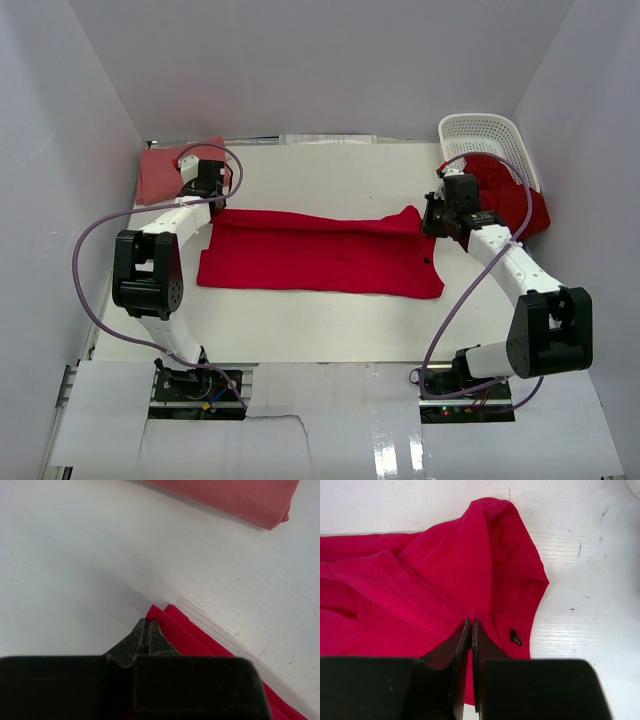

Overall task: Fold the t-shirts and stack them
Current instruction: Fold the other side of the tshirt into a rectangle

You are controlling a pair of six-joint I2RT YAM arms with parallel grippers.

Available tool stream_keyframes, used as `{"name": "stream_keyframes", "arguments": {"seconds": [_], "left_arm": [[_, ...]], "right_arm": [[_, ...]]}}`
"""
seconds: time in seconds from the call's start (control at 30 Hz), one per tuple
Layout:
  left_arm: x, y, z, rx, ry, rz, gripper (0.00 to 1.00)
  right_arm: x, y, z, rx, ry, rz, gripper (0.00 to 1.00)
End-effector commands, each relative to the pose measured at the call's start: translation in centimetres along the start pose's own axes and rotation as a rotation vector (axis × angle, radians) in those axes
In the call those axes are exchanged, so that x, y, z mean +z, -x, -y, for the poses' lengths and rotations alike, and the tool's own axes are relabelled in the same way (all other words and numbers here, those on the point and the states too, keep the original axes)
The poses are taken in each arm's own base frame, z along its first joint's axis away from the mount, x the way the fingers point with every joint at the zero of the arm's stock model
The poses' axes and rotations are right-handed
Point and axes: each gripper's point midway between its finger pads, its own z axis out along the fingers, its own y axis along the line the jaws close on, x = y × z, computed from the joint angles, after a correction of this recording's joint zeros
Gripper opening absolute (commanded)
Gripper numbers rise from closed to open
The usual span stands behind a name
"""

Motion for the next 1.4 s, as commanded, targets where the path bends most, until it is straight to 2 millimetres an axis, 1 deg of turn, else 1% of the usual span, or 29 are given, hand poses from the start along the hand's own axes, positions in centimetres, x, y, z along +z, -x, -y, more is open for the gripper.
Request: {"name": "stream_keyframes", "arguments": {"seconds": [0.0,0.2,0.3,0.33,0.43,0.6,0.7,0.77,0.83,0.93,1.03,1.07,1.1,1.13,1.2,1.23,1.27,1.3,1.33,1.37], "left_arm": [[-1.7,2.2,-0.8,-0.047,-0.005,0.054,0.00],[-1.7,1.9,-0.9,-0.042,-0.001,0.048,0.00],[-1.7,1.1,-1.3,-0.037,0.007,0.030,0.00],[-1.7,0.6,-1.5,-0.037,0.009,0.020,0.00],[-1.4,-0.1,-1.7,-0.026,0.017,0.004,0.00],[-0.8,-1.7,-2.6,0.017,0.060,-0.029,0.00],[-0.6,-2.5,-3.0,0.031,0.083,-0.050,0.00],[-0.6,-2.9,-3.4,0.026,0.101,-0.057,0.00],[-0.5,-3.3,-3.3,0.032,0.097,-0.067,0.00],[-0.4,-4.1,-3.2,0.051,0.100,-0.084,0.00],[-0.1,-5.1,-3.0,0.096,0.115,-0.116,0.00],[-0.1,-5.6,-3.4,0.117,0.133,-0.134,0.00],[0.2,-6.0,-3.1,0.122,0.143,-0.146,0.01],[0.3,-6.2,-3.2,0.124,0.154,-0.158,0.03],[0.3,-6.6,-3.2,0.122,0.165,-0.180,0.29],[0.3,-6.9,-3.1,0.118,0.162,-0.191,0.41],[0.2,-7.0,-3.1,0.118,0.158,-0.199,0.62],[0.0,-7.0,-2.9,0.113,0.151,-0.202,0.71],[-0.2,-6.7,-2.8,0.101,0.143,-0.194,0.78],[-0.4,-6.4,-2.7,0.095,0.142,-0.186,0.80]], "right_arm": [[-0.8,0.2,-0.2,-0.010,-0.001,0.027,0.08],[-0.8,-0.8,-0.5,-0.018,-0.002,0.008,0.08],[-0.6,-1.6,-0.7,-0.021,-0.005,-0.008,0.08],[-0.6,-1.8,-0.7,-0.022,-0.008,-0.013,0.08],[-0.2,-3.0,-0.6,-0.025,-0.022,-0.038,0.08],[0.4,-6.5,-0.2,-0.014,-0.066,-0.140,0.08],[0.5,-8.0,-0.3,-0.007,-0.069,-0.167,0.08],[0.3,-8.6,-0.2,-0.007,-0.081,-0.181,0.08],[0.2,-9.3,-0.4,-0.014,-0.083,-0.197,0.08],[0.0,-9.9,-0.1,-0.014,-0.100,-0.214,0.08],[0.0,-10.3,0.0,-0.012,-0.111,-0.229,0.08],[-0.1,-10.6,0.2,-0.012,-0.118,-0.239,0.08],[-0.1,-10.8,0.2,-0.008,-0.123,-0.246,0.08],[-0.2,-11.0,0.3,-0.009,-0.129,-0.251,0.08],[-0.4,-11.8,0.8,-0.009,-0.159,-0.282,0.08],[-0.5,-12.1,0.7,-0.003,-0.168,-0.287,0.18],[-0.7,-12.4,1.2,0.000,-0.192,-0.291,0.27],[-0.8,-12.6,1.2,0.003,-0.198,-0.294,0.37],[-0.9,-12.7,1.2,0.006,-0.197,-0.293,0.50],[-1.2,-12.6,1.2,0.012,-0.193,-0.280,0.51]]}}
